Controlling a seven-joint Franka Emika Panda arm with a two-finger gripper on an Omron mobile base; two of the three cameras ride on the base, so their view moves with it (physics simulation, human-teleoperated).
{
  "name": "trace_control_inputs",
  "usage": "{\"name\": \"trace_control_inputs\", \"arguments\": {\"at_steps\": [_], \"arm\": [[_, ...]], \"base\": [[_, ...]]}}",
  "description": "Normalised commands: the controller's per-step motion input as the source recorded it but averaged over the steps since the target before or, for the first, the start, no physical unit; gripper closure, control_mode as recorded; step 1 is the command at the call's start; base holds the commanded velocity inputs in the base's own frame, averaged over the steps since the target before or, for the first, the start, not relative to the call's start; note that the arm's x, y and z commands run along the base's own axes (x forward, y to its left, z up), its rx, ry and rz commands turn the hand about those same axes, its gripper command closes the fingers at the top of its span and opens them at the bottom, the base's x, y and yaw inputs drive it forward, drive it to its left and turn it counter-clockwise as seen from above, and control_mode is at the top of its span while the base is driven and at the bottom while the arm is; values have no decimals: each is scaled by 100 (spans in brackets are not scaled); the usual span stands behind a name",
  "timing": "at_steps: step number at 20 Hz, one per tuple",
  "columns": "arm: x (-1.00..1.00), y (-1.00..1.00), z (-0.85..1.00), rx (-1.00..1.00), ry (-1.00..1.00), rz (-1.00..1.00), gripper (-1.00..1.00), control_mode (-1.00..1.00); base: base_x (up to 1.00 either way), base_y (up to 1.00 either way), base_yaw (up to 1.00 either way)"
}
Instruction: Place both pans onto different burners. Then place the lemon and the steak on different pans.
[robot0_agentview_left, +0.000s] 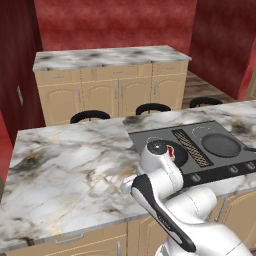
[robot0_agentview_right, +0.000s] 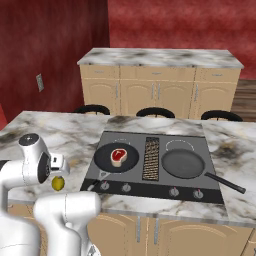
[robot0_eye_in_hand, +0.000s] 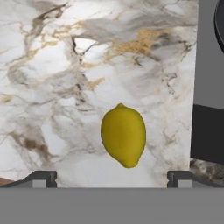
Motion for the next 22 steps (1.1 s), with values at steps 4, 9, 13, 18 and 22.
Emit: {"name": "trace_control_inputs", "arguments": {"at_steps": [4,9,13,18,22], "arm": [[12,-4,-21,0,0,0,-100,-100],[12,-14,-22,0,0,0,-100,-100],[11,-18,-36,0,5,0,-100,-100],[8,-20,-44,0,7,0,-100,-100],[17,-21,-38,0,5,0,-100,-100]], "base": [[0,0,0],[0,0,0],[0,0,0],[0,0,0],[0,0,0]]}}
